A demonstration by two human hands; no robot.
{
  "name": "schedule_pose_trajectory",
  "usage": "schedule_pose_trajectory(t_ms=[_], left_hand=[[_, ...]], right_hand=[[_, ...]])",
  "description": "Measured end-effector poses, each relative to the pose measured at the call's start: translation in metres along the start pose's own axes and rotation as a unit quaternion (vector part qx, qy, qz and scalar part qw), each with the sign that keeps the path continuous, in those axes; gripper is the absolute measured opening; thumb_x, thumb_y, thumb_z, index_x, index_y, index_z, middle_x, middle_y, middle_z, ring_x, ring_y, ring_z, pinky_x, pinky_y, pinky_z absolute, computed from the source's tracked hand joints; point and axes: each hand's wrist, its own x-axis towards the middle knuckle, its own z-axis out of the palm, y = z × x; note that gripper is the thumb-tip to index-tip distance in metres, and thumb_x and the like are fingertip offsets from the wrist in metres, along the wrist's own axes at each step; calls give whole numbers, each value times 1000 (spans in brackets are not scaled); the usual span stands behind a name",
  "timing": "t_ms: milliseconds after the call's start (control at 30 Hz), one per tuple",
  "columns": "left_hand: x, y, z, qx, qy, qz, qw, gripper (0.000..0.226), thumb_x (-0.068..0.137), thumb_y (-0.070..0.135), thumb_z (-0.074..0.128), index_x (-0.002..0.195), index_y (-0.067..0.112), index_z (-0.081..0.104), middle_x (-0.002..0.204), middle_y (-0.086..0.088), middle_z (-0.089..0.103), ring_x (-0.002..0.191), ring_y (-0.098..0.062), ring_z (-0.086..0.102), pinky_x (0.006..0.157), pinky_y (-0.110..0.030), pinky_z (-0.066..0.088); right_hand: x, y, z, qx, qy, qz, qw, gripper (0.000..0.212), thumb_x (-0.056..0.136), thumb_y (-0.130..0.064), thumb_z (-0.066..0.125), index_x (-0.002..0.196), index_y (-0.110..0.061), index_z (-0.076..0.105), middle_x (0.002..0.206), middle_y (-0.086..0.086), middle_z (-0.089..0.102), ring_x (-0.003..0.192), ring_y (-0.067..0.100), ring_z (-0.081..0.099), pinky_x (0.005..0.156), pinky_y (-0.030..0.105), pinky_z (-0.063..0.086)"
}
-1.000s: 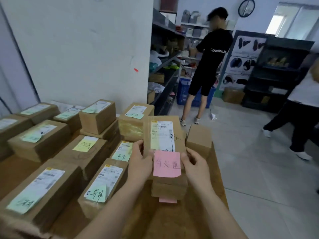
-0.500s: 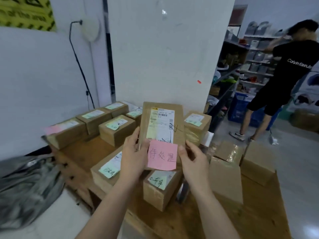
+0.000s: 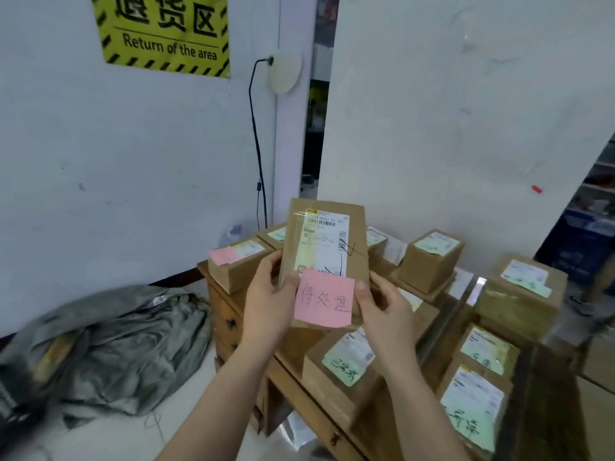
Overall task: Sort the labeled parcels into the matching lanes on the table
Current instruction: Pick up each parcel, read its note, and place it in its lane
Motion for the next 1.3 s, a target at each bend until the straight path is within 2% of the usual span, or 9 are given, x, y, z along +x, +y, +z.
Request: schedule_pose_trajectory(t_ms=[167, 300, 400, 467, 667, 933, 1033, 1167, 1300], left_hand=[[55, -14, -46, 34, 0, -2, 999, 38, 97, 20, 52, 135, 27, 49, 115, 9, 63, 97, -7, 63, 74, -27, 55], [94, -24, -67, 29, -6, -11, 1000, 38, 98, 18, 51, 134, 27, 49, 115, 9, 63, 99, -9, 63, 83, -36, 56], [128, -34, -73, 28, -12, -9, 999, 34, 98, 18, 50, 131, 28, 51, 110, 15, 62, 91, 2, 60, 66, -15, 51], [151, -40, -73, 31, -18, -11, 999, 33, 99, 20, 50, 132, 26, 50, 109, 15, 61, 87, 4, 59, 59, -10, 46], [231, -65, -62, 47, -35, -6, 998, 38, 98, 23, 51, 136, 24, 49, 122, 5, 62, 101, -8, 61, 70, -21, 50], [338, -79, -27, 48, -115, -35, 992, 29, 99, 26, 52, 121, 42, 44, 109, 13, 66, 95, -10, 68, 77, -36, 60], [370, -79, -14, 47, -153, -33, 987, 27, 99, 19, 50, 116, 40, 43, 101, 16, 63, 92, -8, 66, 79, -36, 59], [412, -84, 3, 50, -189, -21, 980, 26, 100, 17, 48, 115, 38, 45, 102, 16, 63, 93, -6, 65, 74, -30, 57], [461, -94, 22, 54, -225, -12, 973, 26, 100, 18, 48, 109, 42, 45, 94, 23, 61, 92, -6, 65, 81, -34, 56]], right_hand=[[20, -14, 67, 10, -3, 6, 1000, 41, 96, -36, 58, 136, -25, 56, 123, -11, 63, 112, 13, 59, 95, 44, 53], [41, -20, 109, 10, -7, 18, 1000, 44, 95, -39, 59, 137, -28, 56, 126, -11, 64, 115, 13, 60, 96, 47, 53], [62, -22, 136, 14, -13, 30, 999, 41, 95, -38, 59, 136, -29, 56, 117, -14, 66, 109, 12, 61, 92, 45, 56], [78, -20, 152, 11, -16, 32, 999, 40, 95, -39, 59, 134, -30, 57, 116, -12, 67, 109, 12, 62, 90, 45, 57], [140, -12, 196, 0, 5, 51, 999, 45, 94, -40, 60, 138, -29, 54, 127, -9, 63, 114, 13, 58, 93, 48, 54], [230, -4, 233, -25, 28, 61, 997, 44, 95, -35, 60, 138, -26, 53, 130, -6, 63, 117, 15, 59, 88, 38, 57], [257, -1, 240, -27, 29, 62, 997, 39, 96, -33, 59, 135, -27, 55, 126, -9, 64, 113, 11, 59, 82, 30, 56], [294, 2, 252, -39, 51, 82, 995, 43, 95, -36, 60, 137, -28, 54, 128, -9, 63, 119, 16, 57, 92, 43, 56], [334, 5, 268, -60, 77, 109, 989, 47, 95, -39, 58, 141, -28, 50, 134, -6, 61, 122, 18, 56, 94, 47, 54]])
